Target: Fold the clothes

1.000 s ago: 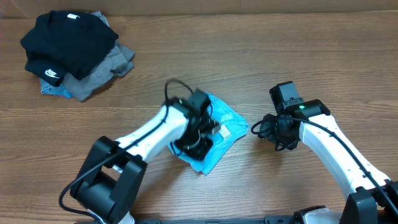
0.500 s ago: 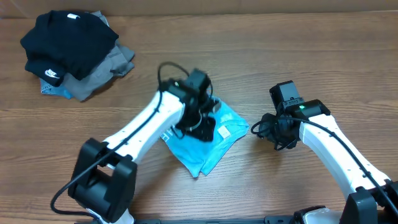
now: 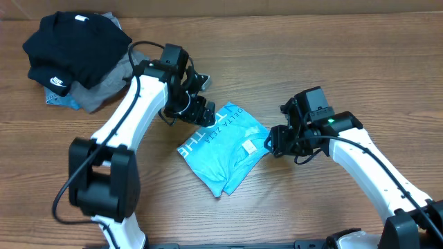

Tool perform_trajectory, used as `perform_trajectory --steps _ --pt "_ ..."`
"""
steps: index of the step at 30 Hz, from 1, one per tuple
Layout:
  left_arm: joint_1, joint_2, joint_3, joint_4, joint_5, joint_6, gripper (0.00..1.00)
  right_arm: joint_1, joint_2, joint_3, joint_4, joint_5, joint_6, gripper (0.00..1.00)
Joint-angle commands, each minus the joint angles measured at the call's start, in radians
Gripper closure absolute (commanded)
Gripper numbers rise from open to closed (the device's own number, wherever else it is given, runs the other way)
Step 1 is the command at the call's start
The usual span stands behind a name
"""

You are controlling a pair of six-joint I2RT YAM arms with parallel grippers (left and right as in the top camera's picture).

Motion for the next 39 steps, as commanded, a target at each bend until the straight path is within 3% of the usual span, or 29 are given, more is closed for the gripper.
perform_trajectory --steps 1,5,16,25,35,39 --pt "0.019 0.101 0.007 -0.004 0.159 0.139 0.11 0.023 0.011 -0.001 0.011 -0.029 -0.024 0.48" --pt "0.026 0.174 0.007 0.005 0.186 0.211 0.1 0.023 0.026 -0.001 0.024 -0.029 -0.053 0.56" --pt "0.026 0.232 0.007 0.033 0.186 0.216 0.04 0.073 0.167 -0.007 0.106 -0.032 -0.075 0.85" --pt "0.018 0.254 0.006 -0.066 0.267 0.334 0.09 0.121 0.346 -0.007 0.191 -0.029 -0.047 0.93" --pt "-0.072 0.256 -0.068 0.005 0.387 0.394 0.31 0.121 0.357 -0.007 0.202 -0.029 -0.047 0.93" --pt "-0.128 0.256 -0.092 0.05 0.42 0.395 0.56 0.121 0.357 -0.007 0.199 -0.029 -0.047 0.93"
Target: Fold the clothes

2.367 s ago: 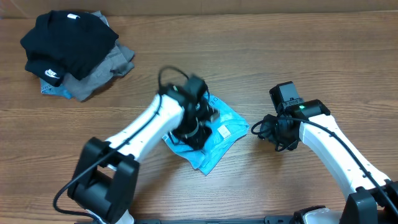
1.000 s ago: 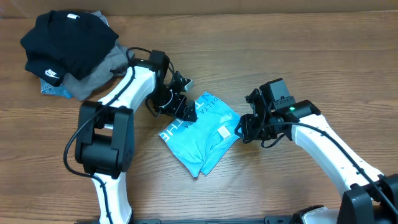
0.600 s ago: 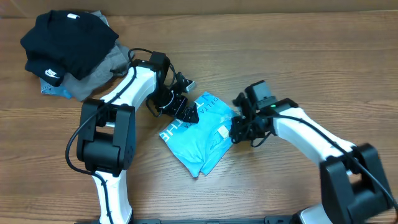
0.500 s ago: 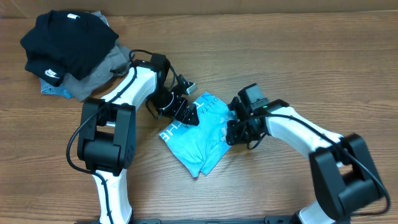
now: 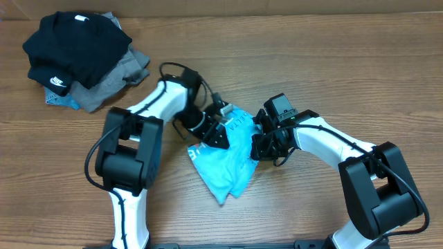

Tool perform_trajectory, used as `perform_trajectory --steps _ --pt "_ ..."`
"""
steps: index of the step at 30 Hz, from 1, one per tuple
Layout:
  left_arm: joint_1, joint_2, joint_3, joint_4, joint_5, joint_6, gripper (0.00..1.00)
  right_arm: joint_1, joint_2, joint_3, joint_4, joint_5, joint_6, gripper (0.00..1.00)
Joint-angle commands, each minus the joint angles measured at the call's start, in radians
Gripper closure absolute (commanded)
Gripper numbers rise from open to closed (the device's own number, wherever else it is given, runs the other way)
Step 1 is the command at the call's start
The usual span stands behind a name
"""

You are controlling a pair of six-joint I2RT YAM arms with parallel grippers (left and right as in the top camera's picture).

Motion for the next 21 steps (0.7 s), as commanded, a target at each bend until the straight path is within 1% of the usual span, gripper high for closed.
perform_trajectory --steps 1,2,3,7,10,16,18,21 --pt "-0.059 0.024 -0.023 0.01 0.08 0.032 0.74 0.006 0.039 -0.01 0.005 0.025 0.003 0.93" --pt "-0.066 0.024 -0.023 0.01 0.069 0.031 0.88 0.006 0.039 -0.01 -0.001 0.025 0.003 0.95" --pt "-0.068 0.024 -0.022 0.007 0.063 0.029 0.96 0.006 0.037 -0.01 -0.011 0.025 0.003 0.96" --pt "-0.046 0.024 -0.005 -0.018 0.063 -0.011 0.96 -0.011 0.007 0.007 -0.073 0.026 0.002 0.96" --pt "-0.001 0.012 0.056 -0.083 0.052 -0.01 0.96 -0.043 -0.069 0.033 -0.128 0.025 0.003 0.96" --pt "0.152 -0.016 0.365 -0.263 0.043 -0.019 0.96 -0.146 -0.272 0.103 -0.25 0.025 0.003 0.92" --pt "0.216 -0.016 0.508 -0.281 0.051 -0.063 0.96 -0.179 -0.327 0.118 -0.28 0.025 0.003 0.92" --pt "0.315 -0.016 0.681 -0.247 0.064 -0.137 0.96 -0.203 -0.379 0.119 -0.298 0.025 0.003 0.91"
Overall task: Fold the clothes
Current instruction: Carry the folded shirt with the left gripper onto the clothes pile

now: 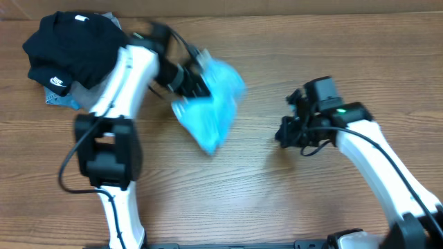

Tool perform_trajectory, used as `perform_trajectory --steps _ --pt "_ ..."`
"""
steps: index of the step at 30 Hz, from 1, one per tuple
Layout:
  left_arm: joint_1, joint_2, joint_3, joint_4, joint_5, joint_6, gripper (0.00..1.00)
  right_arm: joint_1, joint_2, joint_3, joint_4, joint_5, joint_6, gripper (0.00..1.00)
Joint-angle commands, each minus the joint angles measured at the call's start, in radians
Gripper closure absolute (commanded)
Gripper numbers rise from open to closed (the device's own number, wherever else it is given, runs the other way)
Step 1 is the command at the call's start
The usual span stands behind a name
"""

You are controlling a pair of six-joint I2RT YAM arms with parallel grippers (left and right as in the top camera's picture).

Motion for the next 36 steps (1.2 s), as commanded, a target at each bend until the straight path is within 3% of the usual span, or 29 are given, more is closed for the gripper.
perform_trajectory --steps 1,8,12,13,14,15,16,18,21,26,30,36 --pt "0.134 -0.023 0.208 0.039 0.039 -0.125 0.96 -0.016 -0.053 0.016 -0.019 0.002 0.0 0.91" --pt "0.394 -0.019 0.322 0.306 0.037 -0.332 0.96 -0.015 -0.054 0.016 -0.041 0.002 0.021 0.91" --pt "0.51 0.027 0.322 0.341 0.013 -0.388 0.96 -0.015 -0.054 0.016 -0.041 0.002 0.031 0.92" --pt "0.527 0.041 0.322 0.336 -0.014 -0.391 0.86 -0.015 -0.054 0.016 -0.042 0.002 0.031 0.92" --pt "0.546 0.057 0.322 0.332 -0.052 -0.391 0.53 -0.015 -0.054 0.016 -0.043 0.002 0.031 0.92" --pt "0.561 0.072 0.322 0.328 -0.097 -0.391 0.13 -0.015 -0.054 0.016 -0.045 0.002 0.031 0.92" --pt "0.574 0.082 0.322 0.324 -0.135 -0.391 0.0 -0.015 -0.054 0.016 -0.048 0.002 0.031 0.92" --pt "0.604 0.092 0.322 0.307 -0.192 -0.391 0.0 -0.015 -0.054 0.016 -0.061 0.002 0.031 0.92" --pt "0.641 0.084 0.33 0.265 -0.159 -0.391 0.0 -0.015 -0.054 0.016 -0.072 0.002 0.031 0.92" --pt "0.684 0.011 0.4 0.064 -0.192 -0.387 0.0 -0.015 -0.078 0.024 -0.074 -0.002 0.039 0.9" --pt "0.689 -0.102 0.451 -0.085 -0.195 -0.36 0.0 -0.015 -0.143 0.082 -0.076 0.002 0.027 0.86" --pt "0.621 -0.375 0.452 -0.226 -0.172 -0.194 0.0 -0.015 -0.258 0.249 -0.094 0.002 0.027 0.82"
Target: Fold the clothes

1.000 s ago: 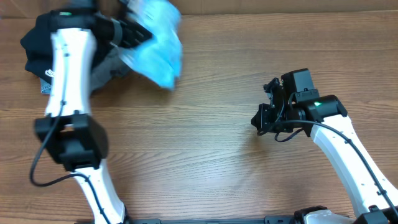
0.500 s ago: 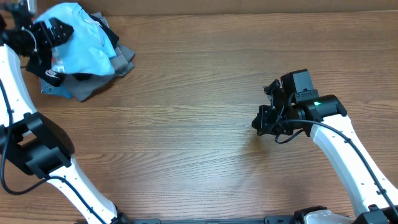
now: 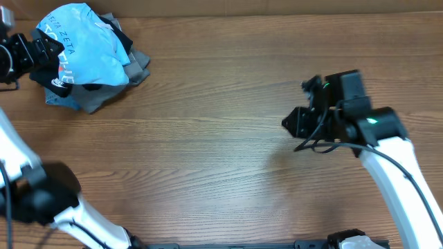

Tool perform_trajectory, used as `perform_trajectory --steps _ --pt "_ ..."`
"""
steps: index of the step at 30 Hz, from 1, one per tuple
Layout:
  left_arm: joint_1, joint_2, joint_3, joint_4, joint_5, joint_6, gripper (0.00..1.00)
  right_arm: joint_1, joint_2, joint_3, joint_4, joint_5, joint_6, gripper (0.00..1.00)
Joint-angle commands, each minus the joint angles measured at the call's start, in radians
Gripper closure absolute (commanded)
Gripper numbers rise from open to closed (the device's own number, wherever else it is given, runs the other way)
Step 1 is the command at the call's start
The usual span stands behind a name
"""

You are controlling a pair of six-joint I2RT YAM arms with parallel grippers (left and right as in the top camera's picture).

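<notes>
A folded light blue shirt (image 3: 86, 43) with dark lettering lies on top of the clothes pile (image 3: 104, 93) at the far left. My left gripper (image 3: 43, 57) is at the shirt's left edge, its dark fingers blending with the black garment below, so its grip is unclear. My right gripper (image 3: 287, 124) hovers over bare wood at the right, open and holding nothing.
Under the blue shirt the pile holds a black garment with a white logo (image 3: 61, 84) and grey clothing (image 3: 135, 66). The wooden table (image 3: 208, 152) stretches between the arms. The left arm's base (image 3: 41, 200) stands at the near left.
The left gripper has moved from mid-table, where it held the blue shirt in the air, to the far-left pile; the shirt now lies on top. The right arm has drawn slightly right.
The folded blue shirt lay mid-table with both grippers at its edges. Then both grippers pressed in on it. Then the left gripper held it lifted toward the pile while the right stood apart. Now the shirt rests on the pile.
</notes>
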Motion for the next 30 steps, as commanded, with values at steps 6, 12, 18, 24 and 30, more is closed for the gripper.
perform_trajectory --steps 6,12,18,24,30 --pt "-0.21 -0.433 0.047 -0.188 0.003 0.217 0.0 -0.001 -0.214 0.185 -0.021 -0.003 -0.003 0.69" --pt "-0.344 -0.622 0.029 -0.244 -0.193 0.05 0.0 -0.001 -0.383 0.219 -0.018 0.082 -0.003 0.0" --pt "-0.378 -0.779 -0.022 -0.244 -0.263 -0.075 0.0 -0.001 -0.489 0.219 -0.045 0.171 -0.003 0.0" --pt "-0.378 -0.837 -0.022 -0.195 -0.264 -0.143 0.0 -0.001 -0.491 0.216 -0.112 0.166 -0.003 0.0" --pt "-0.378 -0.834 -0.023 -0.244 -0.264 -0.143 0.0 -0.001 -0.491 0.216 -0.145 0.167 -0.003 0.0"
